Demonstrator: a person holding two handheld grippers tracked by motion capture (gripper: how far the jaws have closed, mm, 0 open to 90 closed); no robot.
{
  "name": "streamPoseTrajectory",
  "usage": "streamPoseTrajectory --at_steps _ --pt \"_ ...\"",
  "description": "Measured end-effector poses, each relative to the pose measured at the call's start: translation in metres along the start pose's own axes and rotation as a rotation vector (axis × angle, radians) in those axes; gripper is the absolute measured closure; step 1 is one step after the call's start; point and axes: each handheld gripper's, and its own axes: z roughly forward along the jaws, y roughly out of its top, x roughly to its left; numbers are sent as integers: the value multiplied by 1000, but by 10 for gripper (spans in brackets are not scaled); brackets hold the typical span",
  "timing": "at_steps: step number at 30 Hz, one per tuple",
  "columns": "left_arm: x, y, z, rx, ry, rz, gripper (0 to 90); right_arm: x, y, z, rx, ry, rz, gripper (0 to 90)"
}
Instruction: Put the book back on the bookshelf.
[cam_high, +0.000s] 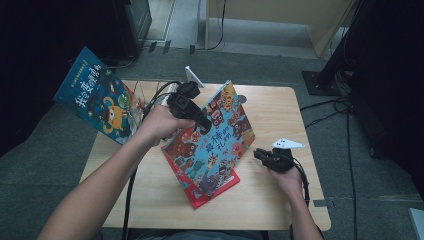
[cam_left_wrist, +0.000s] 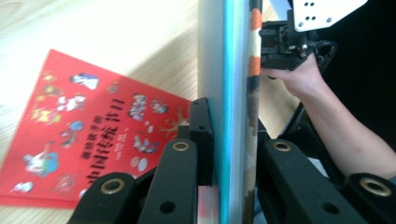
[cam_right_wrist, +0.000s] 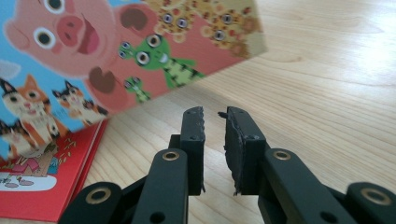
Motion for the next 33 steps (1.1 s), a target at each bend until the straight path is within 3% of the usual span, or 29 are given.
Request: streamPoseTrajectory --at_steps 7,16,22,33 --pt "11 -20 -22 -9 49 -10 814 11 4 10 17 28 -40 754" --pt "27 -50 -42 -25 71 -27 814 22 9 24 19 45 -79 706" --pt "35 -71 -56 -49 77 -59 814 24 11 30 3 36 -71 629" --pt "53 -112 -86 -107 96 -136 814 32 16 45 33 57 -119 589"
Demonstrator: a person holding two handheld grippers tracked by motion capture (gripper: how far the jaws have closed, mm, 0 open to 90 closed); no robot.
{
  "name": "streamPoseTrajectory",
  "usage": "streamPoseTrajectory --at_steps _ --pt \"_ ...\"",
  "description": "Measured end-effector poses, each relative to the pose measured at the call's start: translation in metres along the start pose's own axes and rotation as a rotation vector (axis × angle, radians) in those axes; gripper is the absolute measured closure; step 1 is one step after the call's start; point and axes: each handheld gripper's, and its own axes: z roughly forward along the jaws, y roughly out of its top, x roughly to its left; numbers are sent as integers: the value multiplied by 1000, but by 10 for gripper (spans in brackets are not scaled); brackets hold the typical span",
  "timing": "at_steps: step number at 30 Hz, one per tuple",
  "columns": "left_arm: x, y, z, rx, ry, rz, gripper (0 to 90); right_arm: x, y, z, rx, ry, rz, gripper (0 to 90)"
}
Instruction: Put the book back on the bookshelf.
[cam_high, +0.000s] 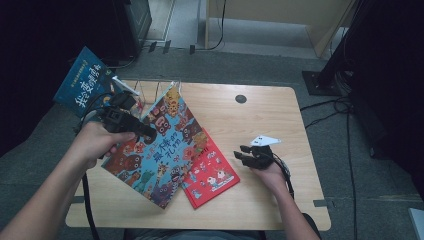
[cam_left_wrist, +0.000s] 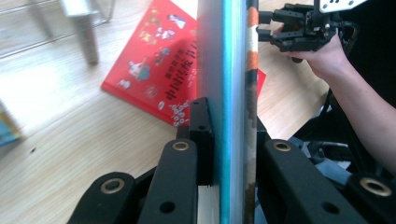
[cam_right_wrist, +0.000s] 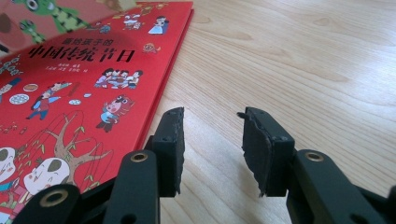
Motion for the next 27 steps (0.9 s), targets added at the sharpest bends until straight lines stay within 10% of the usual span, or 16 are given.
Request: streamPoseTrajectory --at_steps 27 --pt "62 -62 -73 -97 78 -179 812 3 3 8 25 17 -13 594"
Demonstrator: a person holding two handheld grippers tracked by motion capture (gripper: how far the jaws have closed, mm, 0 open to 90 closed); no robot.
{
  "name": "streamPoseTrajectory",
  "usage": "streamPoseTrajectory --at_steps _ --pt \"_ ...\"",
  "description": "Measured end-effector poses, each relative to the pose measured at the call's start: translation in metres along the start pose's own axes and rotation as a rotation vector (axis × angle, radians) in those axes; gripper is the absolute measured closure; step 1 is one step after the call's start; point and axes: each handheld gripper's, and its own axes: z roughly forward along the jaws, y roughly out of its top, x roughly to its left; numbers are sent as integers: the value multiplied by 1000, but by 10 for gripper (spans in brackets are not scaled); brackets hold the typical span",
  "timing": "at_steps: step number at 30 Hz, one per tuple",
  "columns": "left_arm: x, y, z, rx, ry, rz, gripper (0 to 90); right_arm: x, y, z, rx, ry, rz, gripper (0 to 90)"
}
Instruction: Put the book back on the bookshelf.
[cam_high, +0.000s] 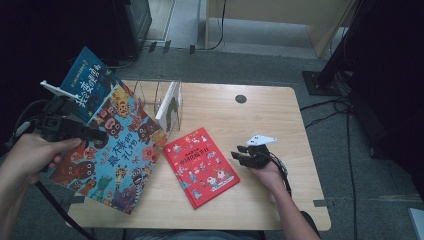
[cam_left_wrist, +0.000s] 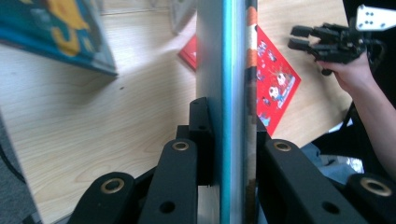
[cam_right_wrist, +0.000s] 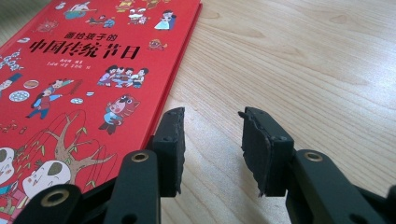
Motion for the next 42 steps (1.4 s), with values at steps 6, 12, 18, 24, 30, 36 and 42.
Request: streamPoseTrajectory --at_steps 6,12,18,24,30,36,42 --pt "14 -5 -15 -16 32 -40 812 -1 0 0 -1 1 0 596" --pt "26 -1 -24 -30 65 -70 813 0 0 1 9 -8 -7 598" --pt "38 4 -38 -48 100 -107 813 1 -1 2 21 -7 -14 599" --pt "46 14 -49 -78 134 -147 813 2 -1 2 24 -5 -20 598" --pt "51 32 -54 -107 150 -170 814 3 -1 5 38 -4 -25 599" --pt "51 53 -55 -131 179 -178 814 3 -1 6 43 -3 -31 600" --pt "51 73 -44 -165 187 -170 813 3 -1 6 44 -1 -31 601"
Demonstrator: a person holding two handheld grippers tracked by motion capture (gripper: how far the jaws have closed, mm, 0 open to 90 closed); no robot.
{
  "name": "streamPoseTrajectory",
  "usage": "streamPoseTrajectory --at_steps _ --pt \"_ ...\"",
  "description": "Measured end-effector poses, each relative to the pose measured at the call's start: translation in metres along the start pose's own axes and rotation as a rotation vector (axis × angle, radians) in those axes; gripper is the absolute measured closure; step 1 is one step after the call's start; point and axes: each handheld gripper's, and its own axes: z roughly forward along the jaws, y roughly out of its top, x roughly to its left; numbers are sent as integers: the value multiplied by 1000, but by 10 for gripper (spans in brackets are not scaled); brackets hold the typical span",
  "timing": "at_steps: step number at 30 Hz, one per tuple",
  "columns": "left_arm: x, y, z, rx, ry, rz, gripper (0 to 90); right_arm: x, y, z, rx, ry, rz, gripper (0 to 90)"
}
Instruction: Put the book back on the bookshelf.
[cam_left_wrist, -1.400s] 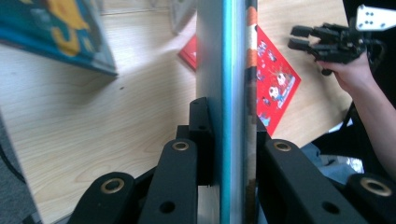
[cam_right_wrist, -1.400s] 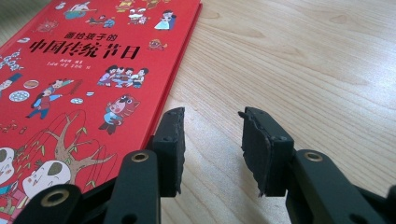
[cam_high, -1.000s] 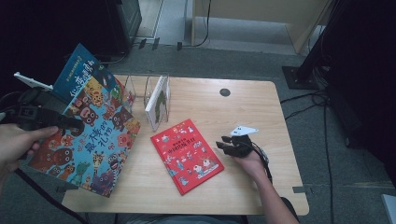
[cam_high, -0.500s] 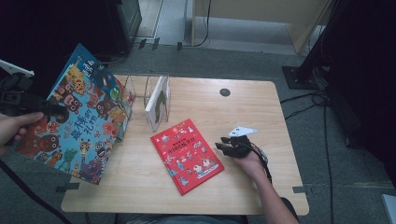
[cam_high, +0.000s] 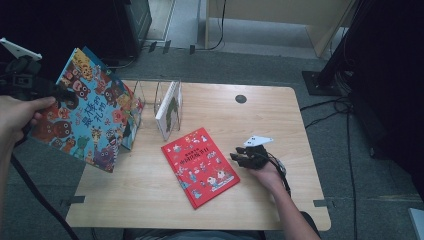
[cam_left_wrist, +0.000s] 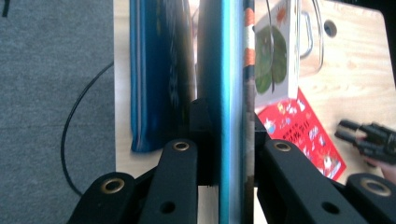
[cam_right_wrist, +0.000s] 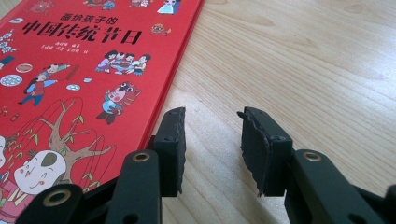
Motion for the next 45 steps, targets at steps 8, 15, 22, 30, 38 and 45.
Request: streamPoseTrajectory --at_steps 8,15,22,30,38,45 --pt "-4 21 27 -4 14 4 813 1 0 0 6 1 -4 604" --pt "-3 30 48 -1 13 -4 810 2 0 -1 3 12 10 605" --pt "0 36 64 13 12 -28 808 1 -2 -4 1 0 18 601" --pt "1 39 64 -3 10 -9 783 -1 -4 -7 13 1 33 590" --pt "-2 40 55 -7 -45 22 644 -1 -4 -7 12 -1 36 582" --pt "-5 43 39 -10 -52 27 563 -1 -5 -8 15 -3 39 579"
